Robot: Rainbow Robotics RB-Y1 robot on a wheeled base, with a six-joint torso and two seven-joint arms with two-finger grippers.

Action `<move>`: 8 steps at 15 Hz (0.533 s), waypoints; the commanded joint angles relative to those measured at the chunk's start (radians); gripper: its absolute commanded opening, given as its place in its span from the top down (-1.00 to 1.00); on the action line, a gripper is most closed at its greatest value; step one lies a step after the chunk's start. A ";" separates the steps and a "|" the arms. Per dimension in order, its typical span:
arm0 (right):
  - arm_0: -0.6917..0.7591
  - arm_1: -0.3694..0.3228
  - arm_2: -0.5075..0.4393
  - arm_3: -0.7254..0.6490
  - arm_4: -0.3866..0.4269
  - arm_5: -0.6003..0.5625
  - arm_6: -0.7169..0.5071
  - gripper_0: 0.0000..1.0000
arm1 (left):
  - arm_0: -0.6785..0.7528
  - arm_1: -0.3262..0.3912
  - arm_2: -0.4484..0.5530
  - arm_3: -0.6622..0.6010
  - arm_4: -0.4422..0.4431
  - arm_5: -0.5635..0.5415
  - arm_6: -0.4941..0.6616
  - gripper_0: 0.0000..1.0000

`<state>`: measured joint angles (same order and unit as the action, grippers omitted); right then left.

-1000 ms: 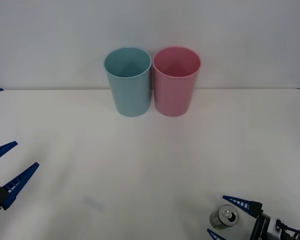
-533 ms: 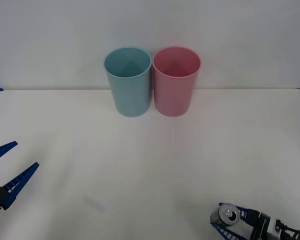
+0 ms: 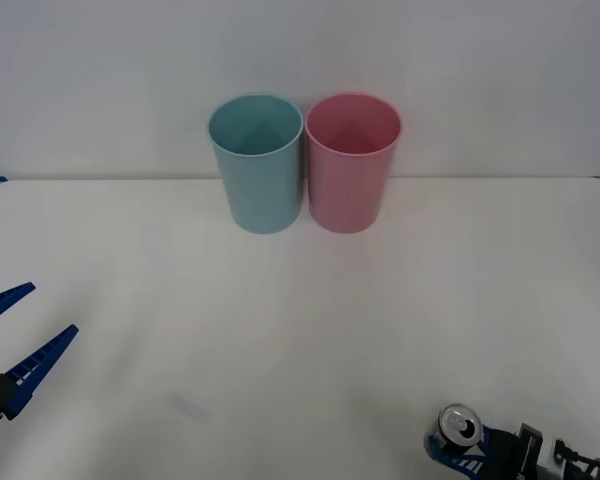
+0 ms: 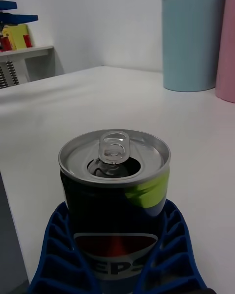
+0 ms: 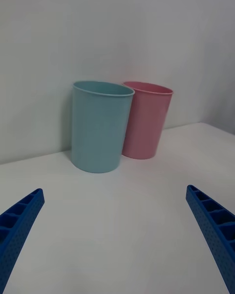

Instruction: Grasp the object on the table and drop it into the matching bin: aluminum can to the light blue bin, PET bottle to the pink bin.

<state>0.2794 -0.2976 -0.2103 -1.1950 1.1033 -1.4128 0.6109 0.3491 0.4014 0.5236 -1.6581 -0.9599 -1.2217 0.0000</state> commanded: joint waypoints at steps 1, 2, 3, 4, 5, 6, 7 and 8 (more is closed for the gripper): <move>0.006 -0.002 0.000 -0.020 -0.017 -0.003 -0.005 1.00 | 0.000 0.000 0.000 0.000 0.000 0.000 0.000 -1.00; 0.012 -0.002 0.000 -0.037 -0.025 -0.003 -0.010 1.00 | 0.000 0.000 0.000 0.000 0.000 0.000 0.000 -1.00; 0.017 0.000 0.000 -0.052 -0.033 -0.003 -0.016 1.00 | 0.000 0.000 0.000 0.000 0.000 0.000 0.000 -1.00; 0.024 0.000 0.002 -0.075 -0.042 -0.002 -0.022 1.00 | 0.000 0.000 0.000 0.000 0.000 0.000 0.000 -1.00; 0.030 -0.002 0.003 -0.094 -0.051 -0.002 -0.030 1.00 | 0.000 0.000 0.000 0.000 0.000 0.000 0.000 -1.00; 0.038 -0.002 0.005 -0.120 -0.060 0.000 -0.040 1.00 | 0.000 0.000 0.000 0.000 0.000 0.000 0.000 -1.00; 0.044 0.000 0.006 -0.141 -0.068 0.002 -0.062 1.00 | 0.000 0.000 0.000 0.000 0.000 0.000 0.000 -1.00; 0.052 0.000 0.009 -0.175 -0.069 0.006 -0.105 1.00 | 0.000 0.000 0.000 0.000 0.000 0.000 0.000 -1.00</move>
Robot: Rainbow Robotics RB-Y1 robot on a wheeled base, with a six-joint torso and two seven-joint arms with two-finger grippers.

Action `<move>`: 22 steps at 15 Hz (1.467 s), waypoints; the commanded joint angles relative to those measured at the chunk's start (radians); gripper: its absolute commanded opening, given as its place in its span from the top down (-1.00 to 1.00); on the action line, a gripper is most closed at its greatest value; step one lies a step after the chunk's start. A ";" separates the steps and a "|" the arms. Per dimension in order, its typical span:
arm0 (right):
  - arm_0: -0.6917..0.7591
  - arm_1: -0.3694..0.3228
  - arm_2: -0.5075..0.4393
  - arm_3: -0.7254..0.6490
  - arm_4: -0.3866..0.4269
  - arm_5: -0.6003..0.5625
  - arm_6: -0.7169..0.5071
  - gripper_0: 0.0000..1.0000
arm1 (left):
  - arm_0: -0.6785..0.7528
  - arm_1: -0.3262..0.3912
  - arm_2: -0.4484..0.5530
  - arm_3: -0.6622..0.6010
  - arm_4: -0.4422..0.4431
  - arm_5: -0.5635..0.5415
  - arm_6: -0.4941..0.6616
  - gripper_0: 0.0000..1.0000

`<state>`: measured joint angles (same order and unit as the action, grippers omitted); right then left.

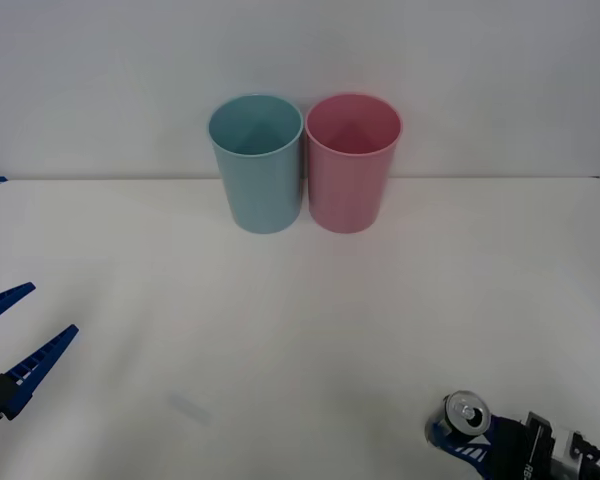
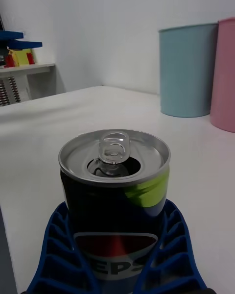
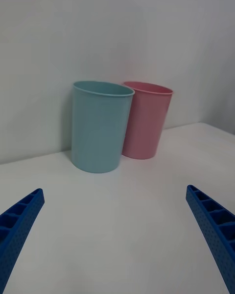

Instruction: Grasp the object on the table and drop it into the matching bin: aluminum can to the light blue bin, PET bottle to the pink bin.

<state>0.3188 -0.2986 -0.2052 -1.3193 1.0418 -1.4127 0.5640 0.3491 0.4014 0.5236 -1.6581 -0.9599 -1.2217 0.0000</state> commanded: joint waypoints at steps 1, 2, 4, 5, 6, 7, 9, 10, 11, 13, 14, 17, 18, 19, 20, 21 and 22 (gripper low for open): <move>0.020 -0.002 0.006 -0.078 -0.012 0.012 -0.076 1.00 | 0.000 0.000 0.000 0.000 0.000 0.000 0.000 -1.00; 0.037 -0.010 0.021 -0.129 -0.029 0.041 -0.108 1.00 | 0.000 0.000 0.000 0.000 0.000 0.000 0.000 -1.00; 0.077 -0.037 0.064 -0.229 -0.069 0.121 -0.153 1.00 | 0.000 0.000 0.000 0.000 0.000 0.000 0.000 -1.00; 0.101 -0.063 0.095 -0.299 -0.097 0.181 -0.174 1.00 | 0.000 0.000 0.000 0.000 0.000 0.000 0.000 -1.00; 0.120 -0.082 0.116 -0.360 -0.114 0.233 -0.196 1.00 | 0.000 0.000 0.000 0.000 0.000 0.000 0.000 -1.00; 0.132 -0.096 0.129 -0.403 -0.121 0.270 -0.210 1.00 | 0.000 0.000 0.000 0.000 0.000 0.000 0.000 -1.00; 0.140 -0.117 0.141 -0.500 -0.128 0.337 -0.263 1.00 | 0.000 0.000 0.000 0.000 0.000 0.000 0.000 -1.00; 0.134 -0.122 0.141 -0.525 -0.128 0.350 -0.289 1.00 | 0.000 0.000 0.000 0.000 0.000 0.000 0.000 -1.00; 0.120 -0.128 0.142 -0.545 -0.128 0.363 -0.322 1.00 | 0.000 0.000 0.000 0.000 0.000 0.000 0.000 -1.00; 0.089 -0.139 0.147 -0.572 -0.128 0.386 -0.371 1.00 | 0.000 0.000 0.000 0.000 0.000 0.000 0.000 -1.00; 0.069 -0.146 0.153 -0.587 -0.128 0.405 -0.395 1.00 | 0.000 0.000 0.000 0.000 0.000 0.000 0.000 -1.00; 0.028 -0.177 0.187 -0.638 -0.129 0.492 -0.446 1.00 | 0.000 0.000 0.000 0.000 0.000 0.000 0.000 -1.00; 0.013 -0.192 0.205 -0.664 -0.131 0.540 -0.449 1.00 | 0.000 0.000 0.000 0.000 0.000 0.000 0.000 -1.00; -0.003 -0.206 0.217 -0.687 -0.129 0.575 -0.455 1.00 | 0.000 0.000 0.000 0.000 0.000 0.000 0.000 -1.00; -0.018 -0.221 0.230 -0.706 -0.124 0.606 -0.461 1.00 | 0.000 0.000 0.000 0.000 0.000 0.000 0.000 -1.00; -0.040 -0.237 0.239 -0.722 -0.120 0.632 -0.469 1.00 | 0.000 0.000 0.000 0.000 0.000 0.000 0.000 -1.00; -0.066 -0.254 0.248 -0.732 -0.117 0.650 -0.475 1.00 | 0.000 0.000 0.000 0.000 0.000 0.000 0.000 -1.00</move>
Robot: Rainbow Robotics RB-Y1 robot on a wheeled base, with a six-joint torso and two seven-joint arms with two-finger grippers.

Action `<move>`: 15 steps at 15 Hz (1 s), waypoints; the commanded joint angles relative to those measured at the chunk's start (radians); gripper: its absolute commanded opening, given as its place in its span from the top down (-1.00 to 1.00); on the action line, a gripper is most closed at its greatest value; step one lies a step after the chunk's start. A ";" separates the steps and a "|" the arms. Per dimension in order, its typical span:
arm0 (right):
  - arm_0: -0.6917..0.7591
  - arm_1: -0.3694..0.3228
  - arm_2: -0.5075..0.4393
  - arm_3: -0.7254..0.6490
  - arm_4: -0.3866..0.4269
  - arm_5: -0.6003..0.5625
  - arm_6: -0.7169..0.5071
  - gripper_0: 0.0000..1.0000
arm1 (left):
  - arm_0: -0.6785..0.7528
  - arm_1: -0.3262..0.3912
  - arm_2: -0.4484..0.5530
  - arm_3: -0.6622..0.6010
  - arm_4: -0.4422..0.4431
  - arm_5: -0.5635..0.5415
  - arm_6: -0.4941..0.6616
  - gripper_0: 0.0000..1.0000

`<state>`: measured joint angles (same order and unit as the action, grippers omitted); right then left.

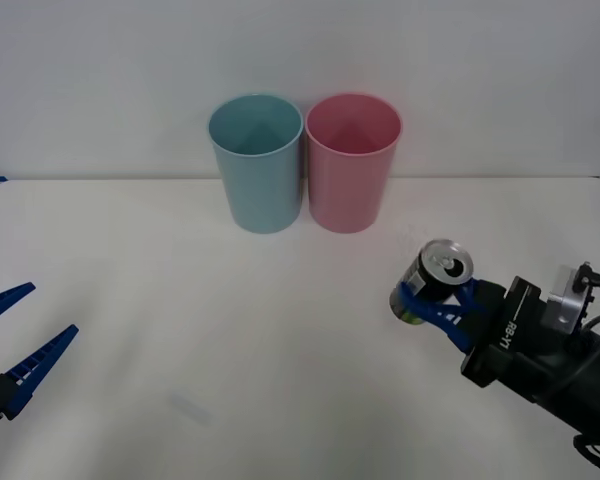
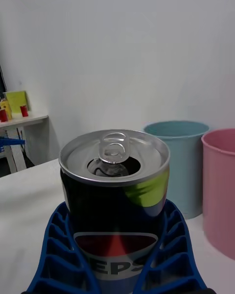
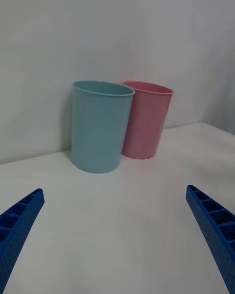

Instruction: Grasp the object on the table and drop it into the matching bin: aluminum can to the light blue bin, PET bottle to the pink bin.

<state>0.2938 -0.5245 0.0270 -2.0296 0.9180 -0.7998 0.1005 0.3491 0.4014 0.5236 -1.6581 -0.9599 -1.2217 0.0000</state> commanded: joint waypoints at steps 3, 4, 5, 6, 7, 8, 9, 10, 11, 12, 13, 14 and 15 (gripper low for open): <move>-0.131 -0.054 0.021 -0.021 0.047 0.050 -0.100 1.00 | 0.000 0.000 0.000 0.000 0.000 0.000 0.000 -1.00; -0.156 -0.060 0.022 -0.021 0.058 0.056 -0.133 1.00 | 0.000 0.000 0.000 0.000 0.000 0.000 0.000 -1.00; -0.185 -0.069 0.022 -0.021 0.071 0.070 -0.168 1.00 | 0.000 0.000 0.000 0.000 0.000 0.000 0.000 -1.00; -0.213 -0.078 0.028 -0.021 0.079 0.086 -0.200 1.00 | 0.000 0.000 0.000 0.000 0.000 0.000 0.000 -1.00; -0.242 -0.091 0.033 -0.021 0.091 0.102 -0.235 1.00 | 0.000 0.000 0.000 0.000 0.000 0.000 0.000 -1.00; -0.271 -0.097 0.036 -0.020 0.111 0.109 -0.275 1.00 | 0.000 0.000 0.000 0.000 0.000 0.000 0.000 -1.00; -0.303 -0.100 0.036 -0.015 0.131 0.113 -0.321 1.00 | 0.000 0.000 0.000 0.000 0.000 0.000 0.000 -1.00; -0.341 -0.100 0.037 -0.004 0.154 0.113 -0.366 1.00 | 0.000 0.000 0.000 0.000 0.000 0.000 0.000 -1.00; -0.384 -0.100 0.045 0.014 0.176 0.113 -0.406 1.00 | 0.000 0.000 0.000 0.000 0.000 0.000 0.000 -1.00; -0.427 -0.098 0.056 0.037 0.189 0.113 -0.432 1.00 | 0.000 0.000 0.000 0.000 0.000 0.000 0.000 -1.00; -0.473 -0.097 0.070 0.069 0.200 0.113 -0.449 1.00 | 0.000 0.000 0.000 0.000 0.000 0.000 0.000 -1.00; -0.527 -0.092 0.087 0.112 0.202 0.113 -0.452 1.00 | 0.000 0.000 0.000 0.000 0.000 0.000 0.000 -1.00; -0.571 -0.081 0.102 0.157 0.206 0.113 -0.453 1.00 | 0.000 0.000 0.000 0.000 0.000 0.000 0.000 -1.00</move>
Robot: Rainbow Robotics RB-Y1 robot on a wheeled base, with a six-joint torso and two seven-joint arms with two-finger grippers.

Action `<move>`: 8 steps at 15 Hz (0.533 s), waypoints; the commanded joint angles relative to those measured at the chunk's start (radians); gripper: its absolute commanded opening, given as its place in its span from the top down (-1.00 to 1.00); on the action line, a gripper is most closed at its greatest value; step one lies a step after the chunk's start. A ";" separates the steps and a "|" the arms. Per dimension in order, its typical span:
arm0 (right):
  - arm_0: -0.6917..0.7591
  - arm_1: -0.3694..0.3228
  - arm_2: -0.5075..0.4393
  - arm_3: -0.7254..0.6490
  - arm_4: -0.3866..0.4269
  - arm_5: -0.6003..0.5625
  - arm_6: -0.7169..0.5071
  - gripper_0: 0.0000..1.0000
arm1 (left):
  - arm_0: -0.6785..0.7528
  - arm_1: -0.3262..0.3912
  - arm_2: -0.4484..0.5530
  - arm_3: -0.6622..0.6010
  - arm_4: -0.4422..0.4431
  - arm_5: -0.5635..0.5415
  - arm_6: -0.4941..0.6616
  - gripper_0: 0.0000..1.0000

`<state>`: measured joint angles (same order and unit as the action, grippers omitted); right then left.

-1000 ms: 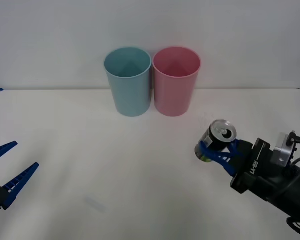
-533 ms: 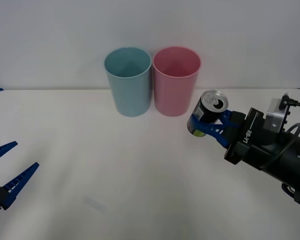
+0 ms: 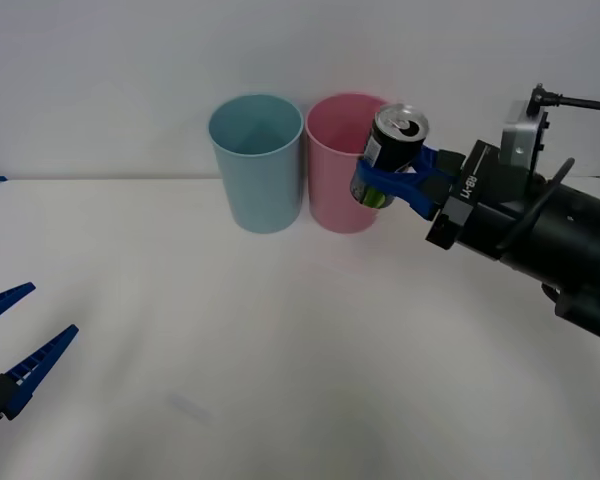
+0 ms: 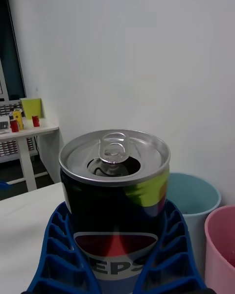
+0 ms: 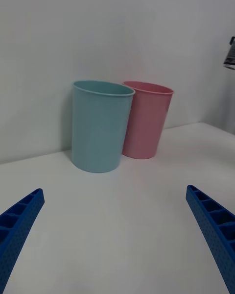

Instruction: Grasp the object on the table and drop it into the matching bin: aluminum can to the light blue bin, PET bottle to the pink bin.

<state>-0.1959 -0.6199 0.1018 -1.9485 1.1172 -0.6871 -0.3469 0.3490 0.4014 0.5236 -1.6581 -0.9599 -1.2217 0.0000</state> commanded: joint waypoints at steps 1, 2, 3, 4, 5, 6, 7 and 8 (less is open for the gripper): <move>-0.125 0.034 0.030 0.114 0.033 0.000 -0.009 1.00 | 0.000 0.000 0.000 0.000 0.000 0.000 0.000 -1.00; -0.163 0.054 0.033 0.149 0.061 -0.002 -0.014 1.00 | 0.000 0.000 0.000 0.000 0.000 0.000 0.000 -1.00; -0.208 0.074 0.041 0.197 0.076 0.000 -0.021 1.00 | 0.000 0.000 0.000 0.000 0.000 0.000 0.000 -1.00; -0.257 0.094 0.056 0.250 0.084 -0.002 -0.023 1.00 | 0.000 0.000 0.000 0.000 0.000 0.000 0.000 -1.00; -0.293 0.109 0.064 0.290 0.099 -0.002 -0.024 1.00 | 0.000 0.000 0.000 0.000 0.000 0.000 0.000 -1.00; -0.336 0.132 0.068 0.338 0.118 -0.002 -0.024 1.00 | 0.000 0.000 0.000 0.000 0.000 0.000 0.000 -1.00; -0.375 0.157 0.072 0.385 0.139 -0.002 -0.027 1.00 | 0.000 0.000 0.000 0.000 0.000 0.000 0.000 -1.00; -0.407 0.170 0.076 0.419 0.150 -0.002 -0.029 1.00 | 0.000 0.000 0.000 0.000 0.000 0.000 0.000 -1.00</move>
<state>-0.5796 -0.4604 0.1749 -1.5543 1.2584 -0.6885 -0.3745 0.3491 0.4014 0.5236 -1.6581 -0.9599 -1.2217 0.0000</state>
